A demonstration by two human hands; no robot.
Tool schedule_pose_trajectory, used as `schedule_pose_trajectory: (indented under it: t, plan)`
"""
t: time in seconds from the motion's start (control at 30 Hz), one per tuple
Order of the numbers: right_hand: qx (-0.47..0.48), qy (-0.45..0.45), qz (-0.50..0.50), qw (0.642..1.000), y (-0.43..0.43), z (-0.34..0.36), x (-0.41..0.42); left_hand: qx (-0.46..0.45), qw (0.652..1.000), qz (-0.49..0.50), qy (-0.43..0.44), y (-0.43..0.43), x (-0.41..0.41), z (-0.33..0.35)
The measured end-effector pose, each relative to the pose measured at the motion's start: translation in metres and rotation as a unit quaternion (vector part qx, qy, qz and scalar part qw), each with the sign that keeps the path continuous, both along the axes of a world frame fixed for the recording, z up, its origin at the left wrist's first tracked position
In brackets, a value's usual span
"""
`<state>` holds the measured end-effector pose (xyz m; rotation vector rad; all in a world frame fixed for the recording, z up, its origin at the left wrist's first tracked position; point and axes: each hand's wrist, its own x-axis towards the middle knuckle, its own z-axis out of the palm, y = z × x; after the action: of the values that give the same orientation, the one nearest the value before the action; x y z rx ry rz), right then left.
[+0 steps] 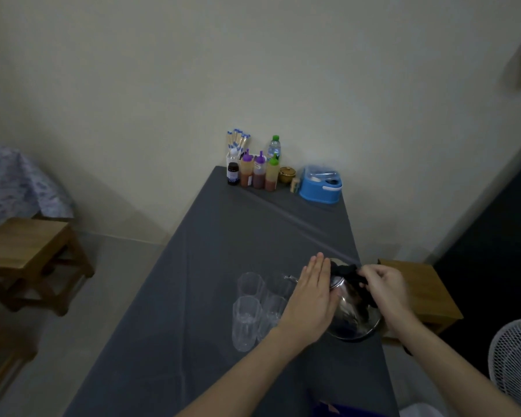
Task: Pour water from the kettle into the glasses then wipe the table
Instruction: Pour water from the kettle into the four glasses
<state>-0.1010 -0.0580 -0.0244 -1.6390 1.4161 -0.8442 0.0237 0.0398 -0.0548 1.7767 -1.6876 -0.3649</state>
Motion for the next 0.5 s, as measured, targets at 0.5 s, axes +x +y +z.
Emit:
schedule_pose_trajectory:
  t: [0.5]
  plan:
    - [-0.097,0.182,0.117,0.972,-0.008,0.042,0.021,0.041,0.992,0.017,0.115,-0.001,0.003,-0.003]
